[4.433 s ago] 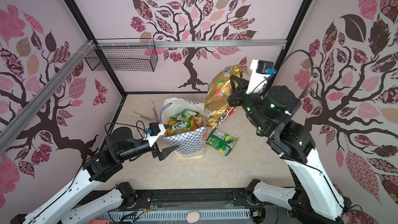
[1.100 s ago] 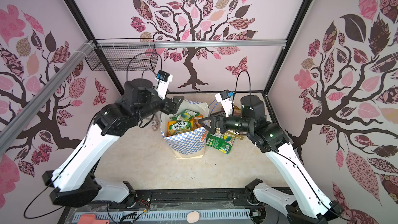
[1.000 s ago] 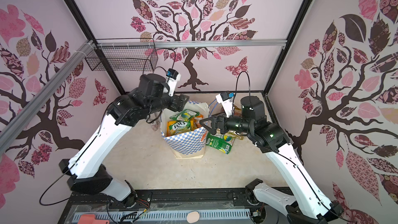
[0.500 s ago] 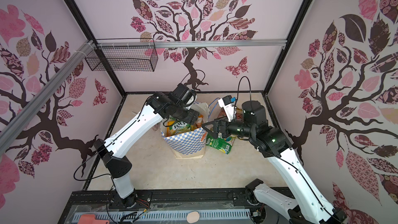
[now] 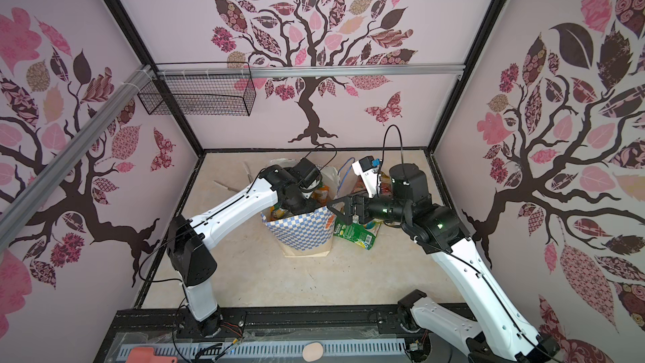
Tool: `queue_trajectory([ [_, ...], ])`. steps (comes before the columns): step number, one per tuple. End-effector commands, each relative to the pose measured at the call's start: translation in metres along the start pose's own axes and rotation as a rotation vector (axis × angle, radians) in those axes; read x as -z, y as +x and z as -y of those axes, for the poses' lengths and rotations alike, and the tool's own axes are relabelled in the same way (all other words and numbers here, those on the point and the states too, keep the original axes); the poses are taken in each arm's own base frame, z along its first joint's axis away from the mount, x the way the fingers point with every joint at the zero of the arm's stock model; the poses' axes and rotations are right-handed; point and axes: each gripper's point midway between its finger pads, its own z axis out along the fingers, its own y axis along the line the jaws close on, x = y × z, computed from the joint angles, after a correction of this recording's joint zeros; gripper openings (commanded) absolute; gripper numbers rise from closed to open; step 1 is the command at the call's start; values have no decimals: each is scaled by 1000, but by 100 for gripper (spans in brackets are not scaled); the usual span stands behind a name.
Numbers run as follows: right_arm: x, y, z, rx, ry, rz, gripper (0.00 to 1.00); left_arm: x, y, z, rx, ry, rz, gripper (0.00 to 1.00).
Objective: Take the snacks out of the paper bag
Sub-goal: Pick up the snack from the paper bag.
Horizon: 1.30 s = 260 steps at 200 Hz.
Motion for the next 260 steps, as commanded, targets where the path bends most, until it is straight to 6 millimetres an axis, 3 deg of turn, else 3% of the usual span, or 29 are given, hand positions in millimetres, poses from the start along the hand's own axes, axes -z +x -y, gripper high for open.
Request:
queue_trajectory([
  [1,-2,2,1,-10,3,-12,97,-33,9,-3,6,17,-59,82],
  [30,-7,5,6,-20,12,-25,97,-64,26,-11,24,18,-150,81],
  [61,-11,7,12,-33,28,-35,96,-83,39,-15,22,-3,-199,71],
  [72,-11,7,15,-35,42,-34,97,-83,39,-15,28,4,-193,62],
  [108,-13,6,20,-42,66,-27,97,-72,31,-15,24,10,-149,15],
  [126,-15,3,20,-41,66,-17,96,-61,27,-17,13,1,-128,0],
  [216,-17,-5,30,-53,107,34,96,27,-17,-17,11,21,145,0],
  [260,-17,-8,33,-57,122,52,96,72,-36,-8,-39,43,270,0],
])
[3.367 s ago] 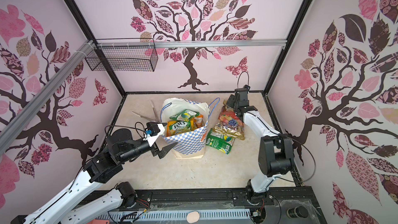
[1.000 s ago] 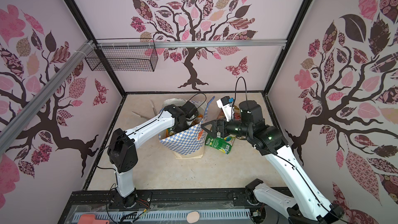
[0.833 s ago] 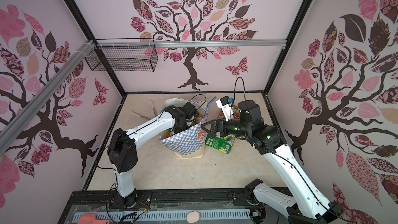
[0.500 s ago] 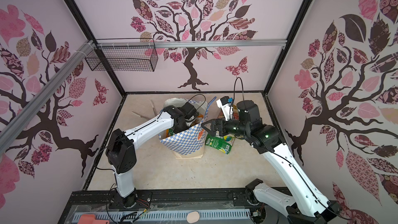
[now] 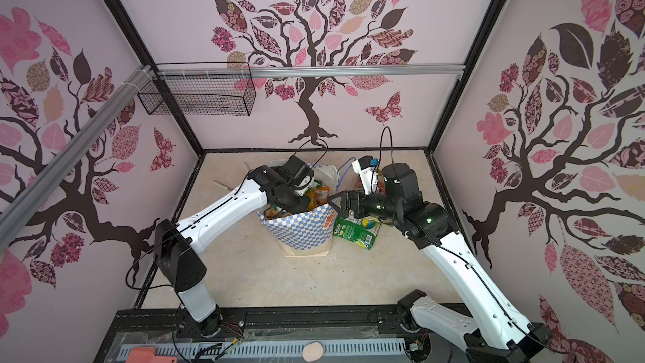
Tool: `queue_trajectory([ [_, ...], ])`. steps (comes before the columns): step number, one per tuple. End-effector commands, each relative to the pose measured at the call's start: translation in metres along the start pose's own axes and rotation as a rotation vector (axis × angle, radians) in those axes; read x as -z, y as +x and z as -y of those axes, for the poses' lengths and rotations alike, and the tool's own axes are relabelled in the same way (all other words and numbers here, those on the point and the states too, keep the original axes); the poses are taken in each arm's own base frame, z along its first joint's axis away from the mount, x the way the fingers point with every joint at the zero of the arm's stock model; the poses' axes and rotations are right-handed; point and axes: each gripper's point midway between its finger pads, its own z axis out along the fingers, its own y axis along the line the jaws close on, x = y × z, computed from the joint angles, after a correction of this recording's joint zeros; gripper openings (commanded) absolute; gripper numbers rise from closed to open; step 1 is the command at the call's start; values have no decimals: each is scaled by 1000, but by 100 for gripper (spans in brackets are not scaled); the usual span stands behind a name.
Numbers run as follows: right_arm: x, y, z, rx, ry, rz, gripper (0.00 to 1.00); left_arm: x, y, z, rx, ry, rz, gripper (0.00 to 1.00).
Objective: Take the snacks out of the paper bag
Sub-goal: Pick up the snack from the paper bag.
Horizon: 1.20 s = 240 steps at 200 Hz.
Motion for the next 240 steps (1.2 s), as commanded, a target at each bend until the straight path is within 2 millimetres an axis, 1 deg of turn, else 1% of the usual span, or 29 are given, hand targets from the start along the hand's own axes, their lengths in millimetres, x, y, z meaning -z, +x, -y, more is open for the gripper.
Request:
queue_trajectory([
  [1,0,-8,-1,2,7,31,96,46,-32,4,-40,2,159,0],
  [23,0,-10,0,1,12,41,96,67,-44,8,-78,-12,229,0],
  [52,0,-11,0,3,10,50,97,86,-53,15,-102,13,291,0],
  [71,0,-12,-1,0,6,55,97,90,-56,16,-113,17,314,0],
  [90,0,-13,-2,-5,-1,59,97,87,-55,14,-116,-1,306,0],
  [107,0,-15,-2,-6,0,67,97,90,-54,14,-116,1,310,0],
  [130,2,-19,-3,-3,3,87,97,105,-58,21,-130,21,351,0],
  [146,4,-24,-5,4,-4,118,97,124,-63,29,-151,55,409,0],
  [167,11,-31,-10,22,-22,177,99,156,-69,39,-153,119,502,0],
  [193,17,-36,-9,38,-16,226,100,207,-70,41,-137,172,630,0],
  [220,19,-35,-5,53,5,242,100,259,-61,37,-114,199,767,0],
  [240,21,-36,-2,67,31,249,100,289,-49,30,-96,207,858,0],
])
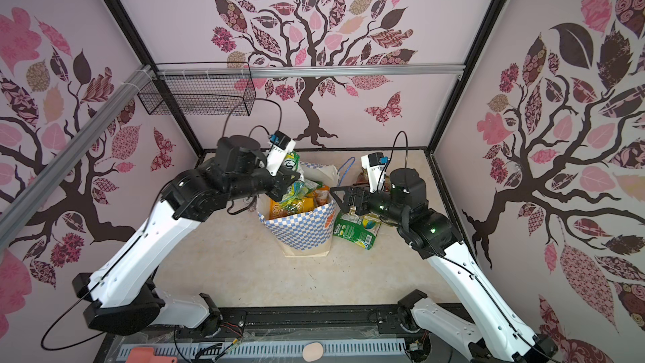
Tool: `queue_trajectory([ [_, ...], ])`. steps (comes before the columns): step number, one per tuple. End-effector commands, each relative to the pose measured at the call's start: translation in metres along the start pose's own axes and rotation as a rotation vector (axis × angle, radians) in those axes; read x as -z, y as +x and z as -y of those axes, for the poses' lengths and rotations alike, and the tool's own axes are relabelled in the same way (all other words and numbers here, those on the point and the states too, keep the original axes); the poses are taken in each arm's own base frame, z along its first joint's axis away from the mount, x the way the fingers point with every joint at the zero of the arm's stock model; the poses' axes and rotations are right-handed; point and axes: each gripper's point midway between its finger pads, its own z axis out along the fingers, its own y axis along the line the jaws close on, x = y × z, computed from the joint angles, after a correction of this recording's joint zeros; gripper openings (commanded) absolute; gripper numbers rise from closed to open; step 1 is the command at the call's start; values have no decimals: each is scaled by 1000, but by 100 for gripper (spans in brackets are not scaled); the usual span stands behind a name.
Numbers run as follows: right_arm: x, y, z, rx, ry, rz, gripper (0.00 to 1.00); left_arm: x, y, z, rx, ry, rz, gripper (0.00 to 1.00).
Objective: Take the snacks out of the paper bag
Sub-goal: Pick up the snack from the paper bag, then place the snack at the middle-left of the table.
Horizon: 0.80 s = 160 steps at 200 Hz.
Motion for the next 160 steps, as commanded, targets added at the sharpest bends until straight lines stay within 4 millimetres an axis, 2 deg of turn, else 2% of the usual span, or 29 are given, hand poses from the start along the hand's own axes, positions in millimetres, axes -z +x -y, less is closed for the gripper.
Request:
queue_trajectory([
  [1,7,-11,-1,43,18,52,100,47,-37,5,17,25,199,0],
  [21,8,-11,-1,54,26,52,99,76,-37,-4,43,-19,279,0],
  [40,9,-9,1,62,33,48,99,97,-25,-25,83,-121,335,0],
  [61,7,-5,5,63,42,40,100,120,0,-61,177,-312,382,0],
  [98,0,-1,9,58,49,26,100,135,68,-108,301,-569,390,0],
  [128,-4,3,12,45,51,11,100,119,119,-130,400,-661,341,0],
  [160,-5,7,15,36,56,-1,100,70,174,-147,529,-649,185,0],
])
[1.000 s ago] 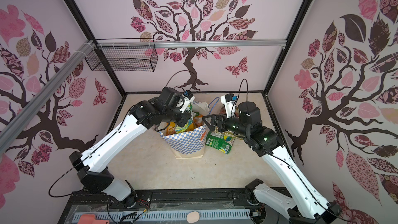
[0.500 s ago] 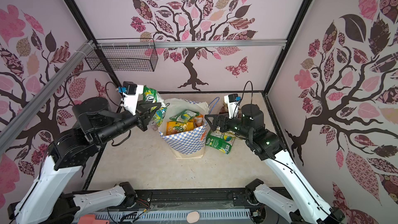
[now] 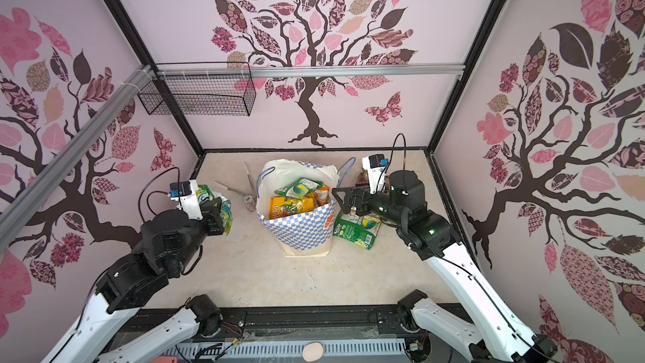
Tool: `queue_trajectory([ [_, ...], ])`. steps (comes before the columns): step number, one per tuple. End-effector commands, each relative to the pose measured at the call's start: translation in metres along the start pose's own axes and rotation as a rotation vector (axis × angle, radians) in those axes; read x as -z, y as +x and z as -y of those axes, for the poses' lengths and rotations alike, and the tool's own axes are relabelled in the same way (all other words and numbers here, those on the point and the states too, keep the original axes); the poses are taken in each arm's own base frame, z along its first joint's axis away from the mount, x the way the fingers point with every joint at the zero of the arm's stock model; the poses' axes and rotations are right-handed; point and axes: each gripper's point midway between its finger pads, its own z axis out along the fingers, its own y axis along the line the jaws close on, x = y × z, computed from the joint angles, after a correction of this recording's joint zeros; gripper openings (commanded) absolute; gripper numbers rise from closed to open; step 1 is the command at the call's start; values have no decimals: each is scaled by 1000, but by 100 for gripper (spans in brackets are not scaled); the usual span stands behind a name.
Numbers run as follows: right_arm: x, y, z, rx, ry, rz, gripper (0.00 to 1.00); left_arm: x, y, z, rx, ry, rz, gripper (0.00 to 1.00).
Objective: Take the snacks out of the paper bag
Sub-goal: Place the snack at the middle-left of the table.
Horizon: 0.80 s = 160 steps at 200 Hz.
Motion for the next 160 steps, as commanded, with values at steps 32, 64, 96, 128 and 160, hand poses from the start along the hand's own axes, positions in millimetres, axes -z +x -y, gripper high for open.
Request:
queue_trajectory([
  [32,2,2,-1,8,-1,-7,99,-73,89,-6,191,-11,-250,0],
  [64,2,6,-3,6,-13,-27,100,-109,144,-13,366,26,-381,0],
  [96,3,13,0,18,-3,-54,100,-128,180,-19,385,5,-455,0],
  [128,0,18,1,18,-7,-77,100,-140,208,-19,383,-11,-540,0],
  [160,-1,19,0,12,-15,-85,100,-147,222,-22,384,-37,-580,7],
])
